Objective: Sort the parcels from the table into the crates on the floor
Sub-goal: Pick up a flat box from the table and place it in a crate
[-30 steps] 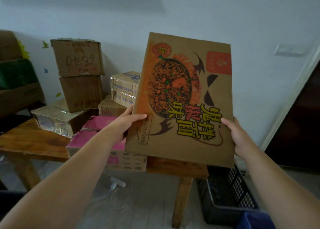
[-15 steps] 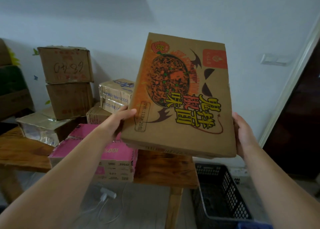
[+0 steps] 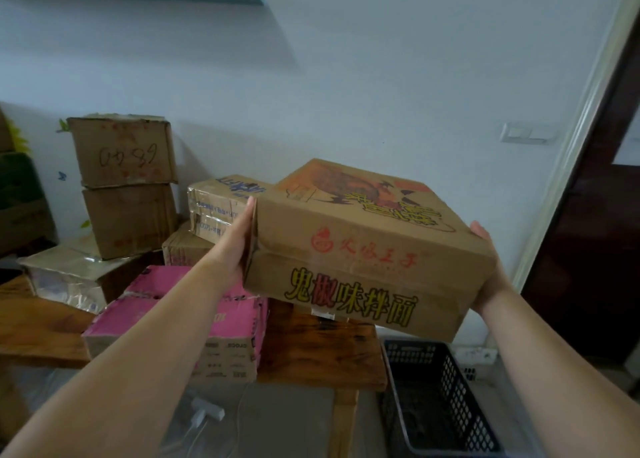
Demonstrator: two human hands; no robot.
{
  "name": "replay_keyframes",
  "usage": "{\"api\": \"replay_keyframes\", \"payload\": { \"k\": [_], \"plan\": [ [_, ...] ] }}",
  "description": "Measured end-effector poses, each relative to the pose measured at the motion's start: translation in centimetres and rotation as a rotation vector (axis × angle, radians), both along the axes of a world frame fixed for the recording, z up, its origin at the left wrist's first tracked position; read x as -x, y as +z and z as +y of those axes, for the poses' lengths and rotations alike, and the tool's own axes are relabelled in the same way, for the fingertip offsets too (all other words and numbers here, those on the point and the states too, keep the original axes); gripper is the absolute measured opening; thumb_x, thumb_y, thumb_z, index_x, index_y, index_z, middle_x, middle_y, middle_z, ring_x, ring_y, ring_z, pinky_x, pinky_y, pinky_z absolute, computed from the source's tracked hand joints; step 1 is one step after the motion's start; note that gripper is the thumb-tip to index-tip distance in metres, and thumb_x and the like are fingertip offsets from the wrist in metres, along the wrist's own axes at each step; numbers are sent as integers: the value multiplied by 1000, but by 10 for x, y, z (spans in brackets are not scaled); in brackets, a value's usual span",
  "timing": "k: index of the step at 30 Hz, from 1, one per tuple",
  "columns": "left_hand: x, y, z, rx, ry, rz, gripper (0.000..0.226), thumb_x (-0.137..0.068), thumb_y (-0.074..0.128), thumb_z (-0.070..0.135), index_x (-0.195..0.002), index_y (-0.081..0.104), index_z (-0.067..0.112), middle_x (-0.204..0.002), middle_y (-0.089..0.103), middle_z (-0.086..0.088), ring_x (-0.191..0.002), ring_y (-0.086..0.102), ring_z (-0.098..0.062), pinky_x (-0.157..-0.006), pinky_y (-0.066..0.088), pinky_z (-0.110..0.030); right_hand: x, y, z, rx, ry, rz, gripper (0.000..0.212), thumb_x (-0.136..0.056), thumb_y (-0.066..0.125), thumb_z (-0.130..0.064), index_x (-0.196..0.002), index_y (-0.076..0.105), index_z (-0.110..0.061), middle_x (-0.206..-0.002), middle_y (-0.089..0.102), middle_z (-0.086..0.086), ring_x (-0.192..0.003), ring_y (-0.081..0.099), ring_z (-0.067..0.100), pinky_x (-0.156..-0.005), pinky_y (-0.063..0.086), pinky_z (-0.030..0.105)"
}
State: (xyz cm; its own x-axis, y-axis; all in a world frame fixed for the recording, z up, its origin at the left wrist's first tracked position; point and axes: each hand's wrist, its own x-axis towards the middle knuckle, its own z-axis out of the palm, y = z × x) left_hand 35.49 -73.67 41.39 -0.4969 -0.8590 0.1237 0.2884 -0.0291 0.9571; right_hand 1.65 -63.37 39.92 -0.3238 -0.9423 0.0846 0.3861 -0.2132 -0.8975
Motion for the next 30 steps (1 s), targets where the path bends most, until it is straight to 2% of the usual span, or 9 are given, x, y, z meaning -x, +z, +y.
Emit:
{"api": "replay_keyframes", "payload": {
  "k": [4,8,12,14,20,23,25,27,30],
  "plan": [
    [0,-3,-2,-3,30,34,55,-65,49,73,-90,77,32,-100,73,-5,-91,70,-23,-62,57,-34,-1,3,7,-38,2,-94,76,-86,22,-76,-97,78,-26,-107,72,7,-97,70,25,-82,57,41],
    [3,-3,-4,12,23,62,52,-61,56,71,-88,77,31,-97,74,-4,-88,71,-23,-61,57,-35,0,10,12,-55,-69,-143,71,-86,24,-76,-107,71,-27,-100,74,5,-89,72,24,-72,57,38],
    [6,-2,-5,23,22,70,58,-50,66,72,-91,76,32,-101,73,-4,-91,70,-23,-63,57,-37,5,11,18,28,-109,-75,56,-87,37,-67,-82,79,-31,-86,76,0,-76,73,20,-60,57,35],
    [8,-3,-6,25,28,77,61,-50,66,72,-94,75,32,-104,73,-4,-94,69,-24,-67,56,-38,5,10,24,54,-104,-21,52,-88,38,-63,-78,79,-33,-85,76,-2,-75,73,18,-56,57,33],
    [13,3,-12,-34,37,162,51,-66,53,70,-95,75,34,-105,72,-4,-91,70,-25,-71,54,-39,-3,21,29,139,3,28,53,-98,31,-51,-86,79,-32,-94,75,-4,-86,72,15,-63,58,31],
    [17,8,-11,9,55,144,50,-70,46,68,-92,75,34,-96,73,0,-82,69,-21,-61,50,-33,-3,23,28,171,-75,-33,41,-97,40,-47,-86,77,-34,-94,74,-7,-88,70,11,-70,57,27],
    [19,8,-11,2,130,138,49,-73,45,68,-97,70,33,-92,73,1,-83,65,-20,-60,46,-33,-2,22,25,155,-147,8,31,-98,43,-42,-103,72,-32,-101,72,-6,-95,66,13,-79,52,31],
    [21,8,-12,-49,203,160,46,-82,41,66,-107,63,34,-100,70,2,-96,61,-21,-68,46,-38,-3,20,23,151,-193,66,31,-100,39,-34,-113,67,-30,-105,71,-3,-99,62,18,-82,48,34],
    [23,6,-12,-62,225,147,41,-90,32,64,-109,59,39,-104,66,7,-100,57,-18,-74,47,-41,-6,21,22,136,-227,80,42,-102,34,-31,-92,74,-34,-92,74,-5,-98,59,20,-88,44,39]
  ]
}}
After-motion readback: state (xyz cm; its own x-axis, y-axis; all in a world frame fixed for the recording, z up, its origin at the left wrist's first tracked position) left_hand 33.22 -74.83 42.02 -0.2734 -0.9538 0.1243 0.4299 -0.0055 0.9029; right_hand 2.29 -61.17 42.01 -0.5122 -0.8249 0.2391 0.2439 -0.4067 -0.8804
